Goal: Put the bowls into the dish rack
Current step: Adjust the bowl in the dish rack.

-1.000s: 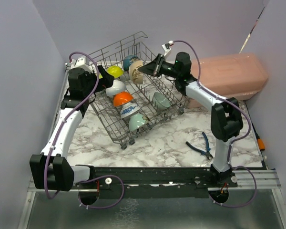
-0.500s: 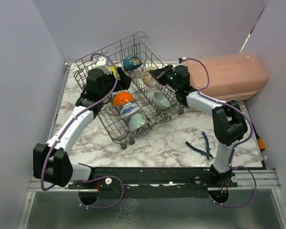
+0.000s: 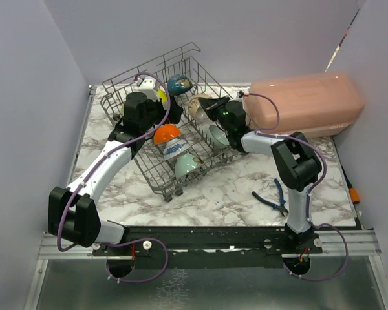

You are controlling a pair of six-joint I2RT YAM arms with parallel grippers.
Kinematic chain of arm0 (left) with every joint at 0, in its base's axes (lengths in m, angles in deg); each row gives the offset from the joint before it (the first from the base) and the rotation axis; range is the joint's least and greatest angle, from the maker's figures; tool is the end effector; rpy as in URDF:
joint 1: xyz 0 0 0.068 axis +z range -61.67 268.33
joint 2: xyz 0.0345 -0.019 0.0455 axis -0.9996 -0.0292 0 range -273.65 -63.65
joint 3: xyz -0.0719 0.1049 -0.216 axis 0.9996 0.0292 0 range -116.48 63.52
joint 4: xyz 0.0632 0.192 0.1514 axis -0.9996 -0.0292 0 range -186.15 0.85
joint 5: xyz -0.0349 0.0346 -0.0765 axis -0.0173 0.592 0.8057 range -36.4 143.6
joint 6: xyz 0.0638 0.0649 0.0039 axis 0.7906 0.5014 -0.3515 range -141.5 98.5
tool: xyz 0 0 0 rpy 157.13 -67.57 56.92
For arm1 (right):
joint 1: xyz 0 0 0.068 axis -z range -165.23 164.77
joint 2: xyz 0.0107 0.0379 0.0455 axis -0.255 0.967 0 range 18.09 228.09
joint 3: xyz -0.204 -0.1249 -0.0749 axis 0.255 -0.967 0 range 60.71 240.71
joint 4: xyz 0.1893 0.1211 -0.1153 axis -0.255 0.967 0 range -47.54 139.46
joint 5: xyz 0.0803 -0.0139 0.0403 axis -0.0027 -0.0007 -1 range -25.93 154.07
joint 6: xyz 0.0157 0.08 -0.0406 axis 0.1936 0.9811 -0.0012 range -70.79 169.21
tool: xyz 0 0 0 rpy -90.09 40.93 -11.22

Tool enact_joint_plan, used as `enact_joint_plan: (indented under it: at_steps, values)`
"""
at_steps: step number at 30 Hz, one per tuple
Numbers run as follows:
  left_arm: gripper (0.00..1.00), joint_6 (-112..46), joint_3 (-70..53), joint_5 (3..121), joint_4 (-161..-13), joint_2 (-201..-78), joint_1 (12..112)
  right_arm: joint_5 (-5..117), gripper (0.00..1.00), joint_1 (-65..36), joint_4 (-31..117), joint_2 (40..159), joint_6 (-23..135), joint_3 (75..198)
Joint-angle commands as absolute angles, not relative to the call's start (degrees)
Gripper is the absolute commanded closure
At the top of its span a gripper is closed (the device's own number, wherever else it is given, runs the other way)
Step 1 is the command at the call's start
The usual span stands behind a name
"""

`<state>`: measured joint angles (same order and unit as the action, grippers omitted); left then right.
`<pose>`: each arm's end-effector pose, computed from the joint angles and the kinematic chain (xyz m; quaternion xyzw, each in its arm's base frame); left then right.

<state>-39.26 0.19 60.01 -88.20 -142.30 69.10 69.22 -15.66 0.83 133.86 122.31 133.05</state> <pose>0.3424 -0.1291 0.3070 0.0444 0.7882 -0.2361 0.5665 0.4280 0.2430 0.2074 0.2901 0.6569 0.5261 0.4556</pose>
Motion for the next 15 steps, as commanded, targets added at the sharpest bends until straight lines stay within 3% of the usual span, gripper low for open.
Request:
enact_joint_plan:
  at_steps: [1, 15]
  values:
    - [0.02, -35.8, -0.9, 61.7, -86.7, -142.6, 68.7, 76.7, 1.00, -16.7, -7.8, 136.5, 128.0, 132.6]
    - [0.01, -34.9, 0.8, 61.6, -86.3, -142.0, 68.3, 81.1, 1.00, -17.3, -1.2, 143.1, 142.0, 133.0]
